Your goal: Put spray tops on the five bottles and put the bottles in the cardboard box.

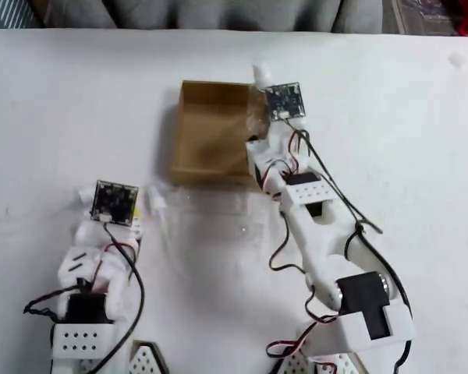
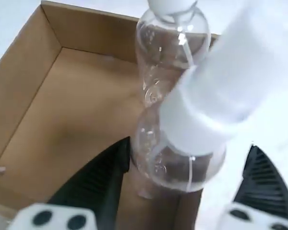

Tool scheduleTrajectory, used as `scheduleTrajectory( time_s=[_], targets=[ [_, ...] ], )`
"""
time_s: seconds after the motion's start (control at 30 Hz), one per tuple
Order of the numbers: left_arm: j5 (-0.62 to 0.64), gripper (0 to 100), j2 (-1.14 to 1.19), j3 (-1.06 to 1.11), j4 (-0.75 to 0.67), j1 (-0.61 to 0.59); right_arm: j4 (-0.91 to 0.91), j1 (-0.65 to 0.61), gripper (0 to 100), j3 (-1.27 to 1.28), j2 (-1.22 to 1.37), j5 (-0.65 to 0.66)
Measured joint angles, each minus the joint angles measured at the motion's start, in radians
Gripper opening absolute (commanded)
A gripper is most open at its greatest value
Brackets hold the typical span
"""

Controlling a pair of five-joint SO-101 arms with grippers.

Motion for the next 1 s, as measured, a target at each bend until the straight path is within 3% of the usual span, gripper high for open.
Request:
scheduleTrajectory(
  time_s=[1.0],
  targets=[
    [0.000,2,0.000,0.000,0.000,0.000,0.028,-0.038,30.3,0.028,-0.037,0.000]
  ],
)
